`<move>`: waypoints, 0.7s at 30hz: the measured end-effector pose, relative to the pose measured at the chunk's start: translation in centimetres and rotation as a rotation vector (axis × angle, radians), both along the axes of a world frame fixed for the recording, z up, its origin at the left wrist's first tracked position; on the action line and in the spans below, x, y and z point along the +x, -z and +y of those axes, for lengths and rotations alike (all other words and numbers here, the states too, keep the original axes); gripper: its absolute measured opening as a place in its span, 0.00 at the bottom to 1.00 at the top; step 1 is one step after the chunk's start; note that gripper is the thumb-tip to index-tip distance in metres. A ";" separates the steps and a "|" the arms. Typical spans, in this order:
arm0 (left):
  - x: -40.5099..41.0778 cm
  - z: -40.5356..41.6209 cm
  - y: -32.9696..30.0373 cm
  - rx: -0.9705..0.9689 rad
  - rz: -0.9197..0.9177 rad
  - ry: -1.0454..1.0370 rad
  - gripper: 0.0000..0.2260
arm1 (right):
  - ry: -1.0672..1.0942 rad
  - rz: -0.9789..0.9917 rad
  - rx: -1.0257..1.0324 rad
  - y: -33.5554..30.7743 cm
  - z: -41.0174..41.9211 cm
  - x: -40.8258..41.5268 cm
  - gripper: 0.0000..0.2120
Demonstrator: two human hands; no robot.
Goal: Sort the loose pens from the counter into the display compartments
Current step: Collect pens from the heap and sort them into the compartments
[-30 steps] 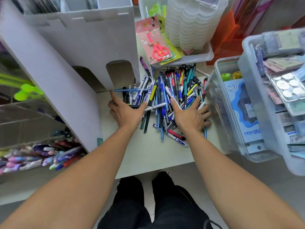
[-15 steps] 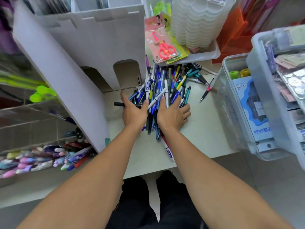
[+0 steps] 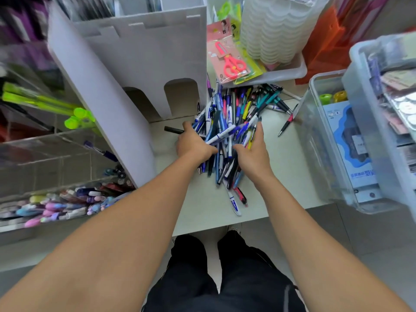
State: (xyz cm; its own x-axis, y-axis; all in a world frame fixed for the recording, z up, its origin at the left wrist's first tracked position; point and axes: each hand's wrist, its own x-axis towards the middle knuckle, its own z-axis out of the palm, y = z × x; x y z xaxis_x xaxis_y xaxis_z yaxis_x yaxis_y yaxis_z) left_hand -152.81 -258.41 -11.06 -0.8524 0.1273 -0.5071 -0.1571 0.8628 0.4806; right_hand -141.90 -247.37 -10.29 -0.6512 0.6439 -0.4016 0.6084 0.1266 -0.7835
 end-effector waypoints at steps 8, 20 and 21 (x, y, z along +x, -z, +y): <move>0.3 0.3 -0.4 -0.101 -0.009 -0.088 0.34 | -0.406 -0.279 0.570 2.1 -4.6 4.5 0.57; -0.6 -2.9 -1.0 -0.203 -0.128 0.054 0.12 | -0.308 -0.131 0.593 2.7 -2.8 4.3 0.39; -0.4 -3.1 -1.1 -0.249 -0.093 0.120 0.13 | -0.291 -0.079 0.616 2.1 -3.1 4.1 0.35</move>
